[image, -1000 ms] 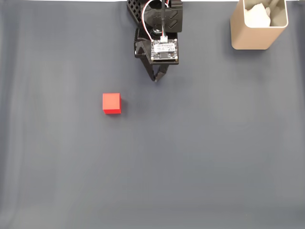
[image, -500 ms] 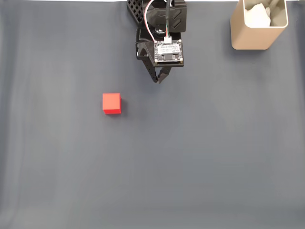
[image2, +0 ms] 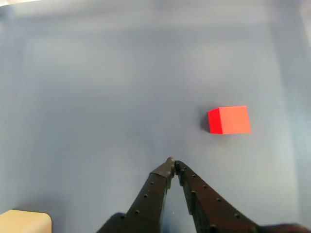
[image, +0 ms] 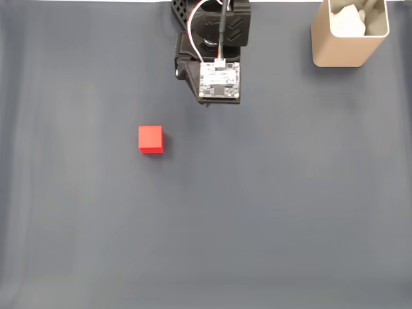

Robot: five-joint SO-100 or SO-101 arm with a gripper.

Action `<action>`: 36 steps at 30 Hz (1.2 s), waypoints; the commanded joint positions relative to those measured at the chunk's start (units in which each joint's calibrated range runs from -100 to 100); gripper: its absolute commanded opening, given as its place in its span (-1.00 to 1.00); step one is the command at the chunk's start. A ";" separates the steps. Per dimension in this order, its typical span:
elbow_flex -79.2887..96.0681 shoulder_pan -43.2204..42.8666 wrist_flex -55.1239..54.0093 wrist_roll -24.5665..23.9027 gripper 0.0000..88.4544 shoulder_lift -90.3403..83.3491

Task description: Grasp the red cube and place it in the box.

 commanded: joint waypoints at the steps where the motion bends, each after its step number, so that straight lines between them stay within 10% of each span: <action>1: -6.51 2.70 2.21 1.37 -1.00 3.63; 36: -14.98 19.82 -13.46 8.16 -0.50 22.58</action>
